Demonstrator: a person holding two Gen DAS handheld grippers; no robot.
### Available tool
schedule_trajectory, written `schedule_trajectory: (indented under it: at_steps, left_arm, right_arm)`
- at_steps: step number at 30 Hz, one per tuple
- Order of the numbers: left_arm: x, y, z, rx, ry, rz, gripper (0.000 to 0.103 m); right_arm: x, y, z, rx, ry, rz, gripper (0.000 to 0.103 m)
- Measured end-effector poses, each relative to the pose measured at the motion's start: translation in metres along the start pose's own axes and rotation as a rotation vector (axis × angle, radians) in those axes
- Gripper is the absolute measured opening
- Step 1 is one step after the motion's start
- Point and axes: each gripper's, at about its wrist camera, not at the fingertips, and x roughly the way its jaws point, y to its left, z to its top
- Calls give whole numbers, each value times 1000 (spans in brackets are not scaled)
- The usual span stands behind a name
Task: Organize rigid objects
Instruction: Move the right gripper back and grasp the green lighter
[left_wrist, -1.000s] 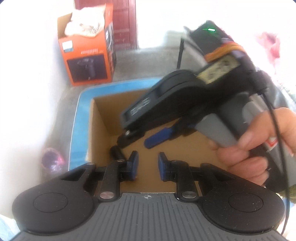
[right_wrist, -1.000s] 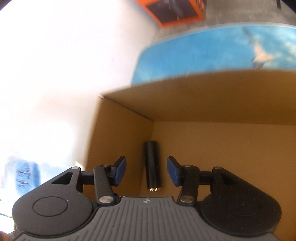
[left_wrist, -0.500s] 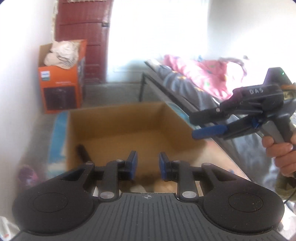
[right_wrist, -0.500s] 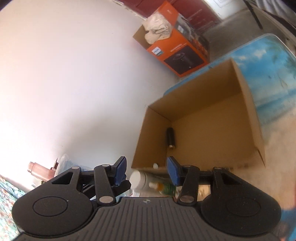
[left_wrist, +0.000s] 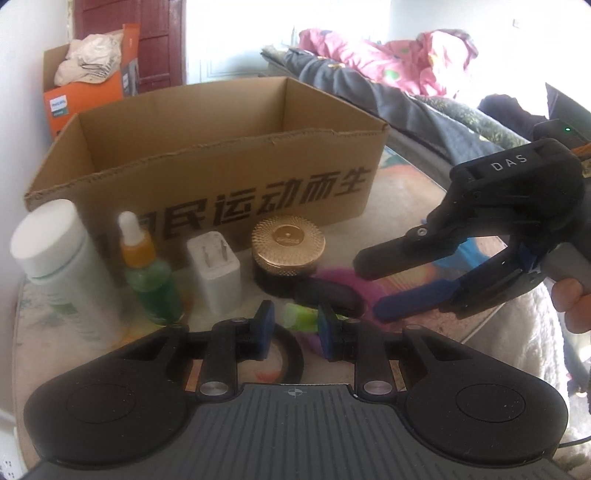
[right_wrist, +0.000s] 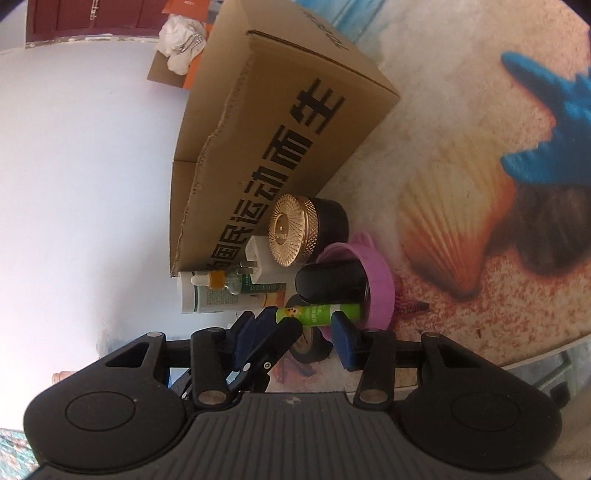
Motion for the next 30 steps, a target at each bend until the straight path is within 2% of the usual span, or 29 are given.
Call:
schedule_trajectory:
  at_steps: [9, 13, 16, 24, 30]
  left_arm:
    - [7, 6, -1, 7, -9, -36, 27]
    - [13, 9, -1, -9, 1, -64, 42]
    - [19, 12, 0, -23, 12, -75, 46]
    - [31, 19, 0, -126, 20, -144, 46]
    - [23, 17, -1, -139, -25, -147, 35]
  right_arm:
    - [23, -5, 8, 55, 31, -14, 48]
    - [20, -8, 9, 66, 26, -13, 48]
    - [20, -9, 9, 70, 24, -12, 48]
    - [19, -9, 11, 73, 37, -6, 48]
    - [24, -11, 14, 68, 46, 13, 48]
